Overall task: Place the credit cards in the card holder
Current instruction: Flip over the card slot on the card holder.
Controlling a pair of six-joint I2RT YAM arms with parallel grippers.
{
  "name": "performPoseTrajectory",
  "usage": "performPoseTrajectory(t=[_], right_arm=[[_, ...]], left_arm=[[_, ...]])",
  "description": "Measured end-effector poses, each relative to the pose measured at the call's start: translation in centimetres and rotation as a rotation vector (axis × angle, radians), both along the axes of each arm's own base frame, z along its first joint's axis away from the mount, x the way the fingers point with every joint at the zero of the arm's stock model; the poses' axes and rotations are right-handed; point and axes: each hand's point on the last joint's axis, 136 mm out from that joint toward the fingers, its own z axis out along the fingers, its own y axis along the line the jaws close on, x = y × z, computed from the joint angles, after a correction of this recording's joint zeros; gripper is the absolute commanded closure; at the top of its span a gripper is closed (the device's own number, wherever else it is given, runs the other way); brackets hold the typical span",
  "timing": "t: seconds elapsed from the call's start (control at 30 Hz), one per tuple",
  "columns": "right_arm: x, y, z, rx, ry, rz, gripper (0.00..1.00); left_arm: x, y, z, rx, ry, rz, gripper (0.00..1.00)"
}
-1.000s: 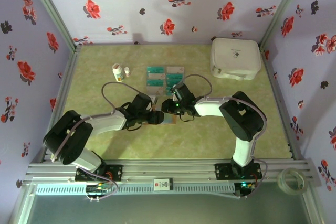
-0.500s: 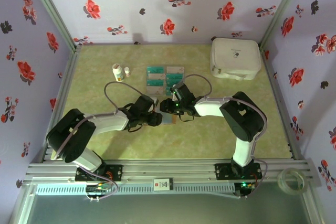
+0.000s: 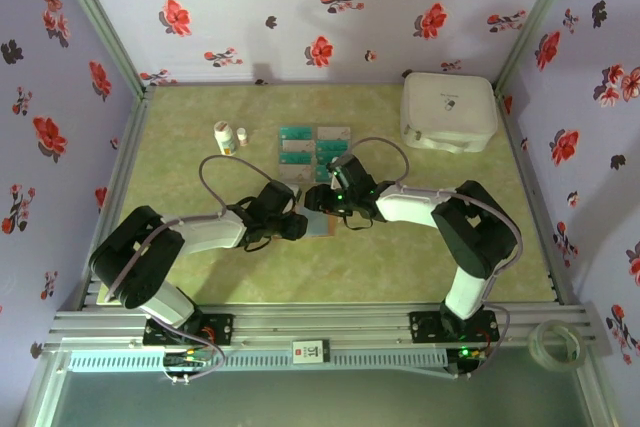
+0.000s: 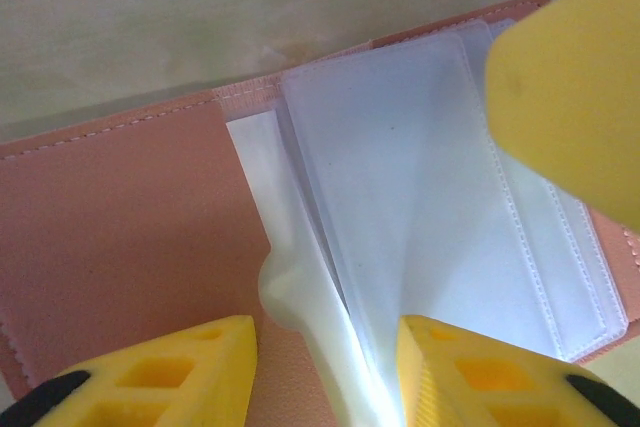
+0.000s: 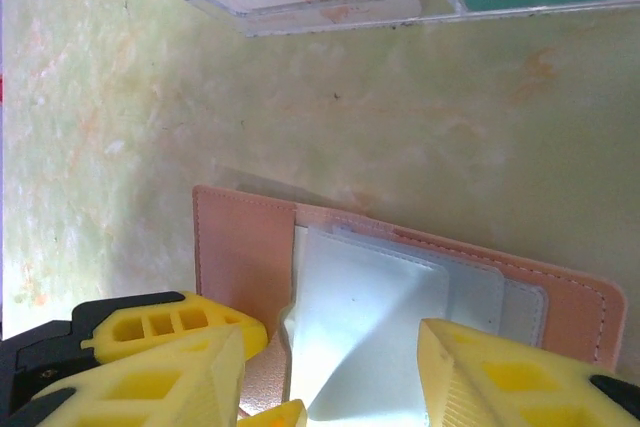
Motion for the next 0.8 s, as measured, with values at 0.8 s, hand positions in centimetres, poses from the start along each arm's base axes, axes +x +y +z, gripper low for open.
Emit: performPoseTrajectory(t=[0.8], right_arm=[[-0.5, -0.1, -2.0, -0.013, 0.034, 0.010, 0.52]], left_arm=[[0.0, 0.0, 0.0, 0.000, 0.000, 0.000, 0.58]])
